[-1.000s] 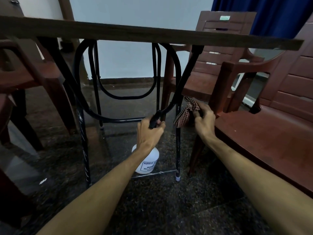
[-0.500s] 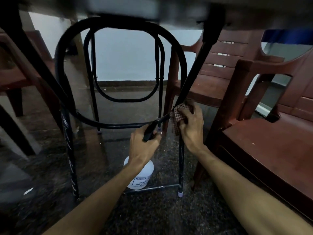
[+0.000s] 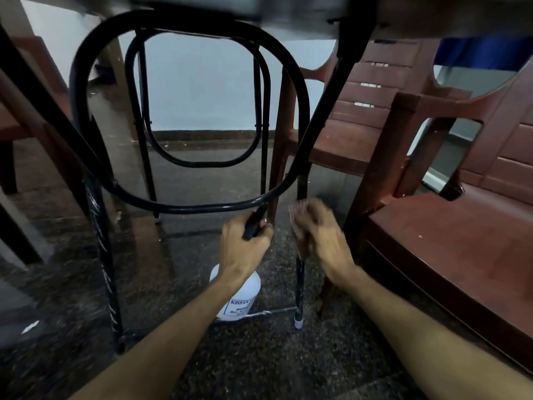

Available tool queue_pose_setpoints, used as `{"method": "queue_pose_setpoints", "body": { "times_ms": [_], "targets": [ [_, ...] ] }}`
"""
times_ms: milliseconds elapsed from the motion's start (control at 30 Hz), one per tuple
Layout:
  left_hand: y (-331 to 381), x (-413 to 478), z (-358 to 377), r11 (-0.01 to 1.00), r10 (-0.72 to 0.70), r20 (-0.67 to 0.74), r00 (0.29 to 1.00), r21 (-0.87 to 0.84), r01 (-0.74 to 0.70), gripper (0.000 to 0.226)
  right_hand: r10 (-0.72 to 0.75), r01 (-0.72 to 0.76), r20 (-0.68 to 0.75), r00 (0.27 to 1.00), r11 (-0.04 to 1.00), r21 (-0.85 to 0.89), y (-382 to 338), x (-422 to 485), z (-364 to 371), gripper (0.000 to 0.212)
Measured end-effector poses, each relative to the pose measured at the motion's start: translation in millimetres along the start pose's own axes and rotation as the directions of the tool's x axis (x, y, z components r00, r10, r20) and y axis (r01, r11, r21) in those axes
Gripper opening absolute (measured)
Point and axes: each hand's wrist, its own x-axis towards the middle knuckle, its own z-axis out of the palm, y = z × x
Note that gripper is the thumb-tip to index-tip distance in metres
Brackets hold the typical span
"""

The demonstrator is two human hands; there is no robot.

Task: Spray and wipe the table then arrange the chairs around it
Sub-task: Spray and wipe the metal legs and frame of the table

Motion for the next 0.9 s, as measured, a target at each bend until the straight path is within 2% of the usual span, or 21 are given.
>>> {"method": "queue_pose_setpoints", "body": {
  "times_ms": [33, 100, 167, 267, 500, 600, 667, 800, 900],
  "targets": [
    [0.5, -1.4, 1.3, 1.0, -0.003, 0.009, 1.0, 0.003, 0.003, 0.02, 0.012, -0.01, 0.045, 0.999, 0.999, -0.039, 6.0, -17.3, 4.3, 0.045],
    [3.3, -1.9, 5.6, 1.0, -0.018, 0.03, 0.999, -0.003, 0.018, 0.019, 0.182, -0.174, -0.081, 0.98, 0.98, 0.098, 21.4, -33.9, 2.7, 0.047],
    [10.4, 0.4, 12.3, 0.999, -0.045, 0.06, 0.997, -0.018, 0.047, 0.024, 0.283, -0.256, -0.217, 0.934, 0.956, 0.144, 22.7, -30.0, -14.4, 0.06],
    [27.8, 6.5, 21.5, 1.0, -0.003, 0.012, 1.0, -0.027, 0.004, 0.044, 0.308, -0.237, -0.334, 0.891, 0.942, 0.236, 19.2, -6.9, -42.1, 0.061],
    [40.2, 18.5, 19.2, 0.999, 0.013, -0.053, 0.999, -0.033, -0.015, 0.044, 0.283, -0.123, -0.423, 0.861, 0.922, 0.366, -14.7, 36.4, -57.2, 0.046],
    [34.3, 13.2, 13.9, 0.999, 0.04, -0.029, 0.999, -0.018, -0.04, 0.044, 0.252, -0.093, -0.401, 0.88, 0.922, 0.375, -24.9, 51.1, -39.4, 0.042],
    [26.5, 7.7, 10.9, 0.999, 0.039, -0.007, 0.999, -0.018, -0.039, 0.044, 0.221, -0.094, -0.32, 0.921, 0.925, 0.368, -24.3, 38.3, -18.0, 0.045],
    [4.2, -1.3, 6.3, 1.0, -0.016, -0.014, 1.0, 0.002, 0.016, 0.036, 0.107, -0.08, -0.135, 0.985, 0.978, 0.194, -9.6, -3.3, 4.2, 0.054],
    [-7.9, -5.9, 8.9, 1.0, -0.015, -0.01, 1.0, 0.011, 0.015, 0.034, 0.127, -0.073, -0.244, 0.961, 0.973, 0.22, -11.5, 23.3, -3.6, 0.058]
  ]
}}
